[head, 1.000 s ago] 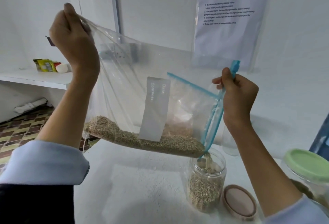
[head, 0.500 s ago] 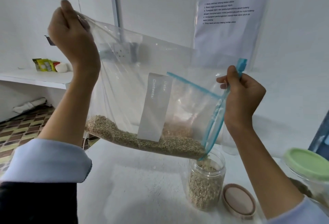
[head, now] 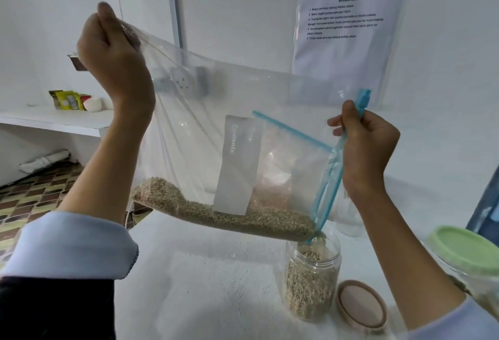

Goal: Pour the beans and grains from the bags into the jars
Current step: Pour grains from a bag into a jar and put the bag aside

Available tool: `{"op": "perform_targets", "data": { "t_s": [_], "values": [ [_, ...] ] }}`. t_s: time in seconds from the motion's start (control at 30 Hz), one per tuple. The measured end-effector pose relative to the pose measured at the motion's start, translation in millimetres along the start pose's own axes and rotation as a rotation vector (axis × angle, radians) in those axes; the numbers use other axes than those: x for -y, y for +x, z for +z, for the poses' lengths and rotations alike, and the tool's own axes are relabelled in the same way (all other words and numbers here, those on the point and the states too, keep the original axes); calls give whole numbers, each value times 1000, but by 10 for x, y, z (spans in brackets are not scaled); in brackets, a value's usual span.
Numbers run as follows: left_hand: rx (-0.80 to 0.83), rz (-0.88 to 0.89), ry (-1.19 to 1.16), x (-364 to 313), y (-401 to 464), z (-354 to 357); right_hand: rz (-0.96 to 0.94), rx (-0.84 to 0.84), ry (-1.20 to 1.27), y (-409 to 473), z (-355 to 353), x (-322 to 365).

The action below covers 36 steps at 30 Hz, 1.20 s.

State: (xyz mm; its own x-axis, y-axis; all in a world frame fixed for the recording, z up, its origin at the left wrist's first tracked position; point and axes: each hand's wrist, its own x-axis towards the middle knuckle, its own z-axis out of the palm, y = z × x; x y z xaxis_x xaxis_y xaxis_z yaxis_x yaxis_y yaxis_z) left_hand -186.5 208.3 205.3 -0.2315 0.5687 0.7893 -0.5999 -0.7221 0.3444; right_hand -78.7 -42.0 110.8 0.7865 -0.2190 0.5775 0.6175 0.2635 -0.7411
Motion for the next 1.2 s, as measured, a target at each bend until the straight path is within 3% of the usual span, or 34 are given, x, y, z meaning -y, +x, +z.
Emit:
{"op": "perform_targets", "data": {
  "t_s": [1.2],
  "values": [
    [-46,-24,-48,120,59,28,-11,44,-43,-2,44,-66]
  ]
}}
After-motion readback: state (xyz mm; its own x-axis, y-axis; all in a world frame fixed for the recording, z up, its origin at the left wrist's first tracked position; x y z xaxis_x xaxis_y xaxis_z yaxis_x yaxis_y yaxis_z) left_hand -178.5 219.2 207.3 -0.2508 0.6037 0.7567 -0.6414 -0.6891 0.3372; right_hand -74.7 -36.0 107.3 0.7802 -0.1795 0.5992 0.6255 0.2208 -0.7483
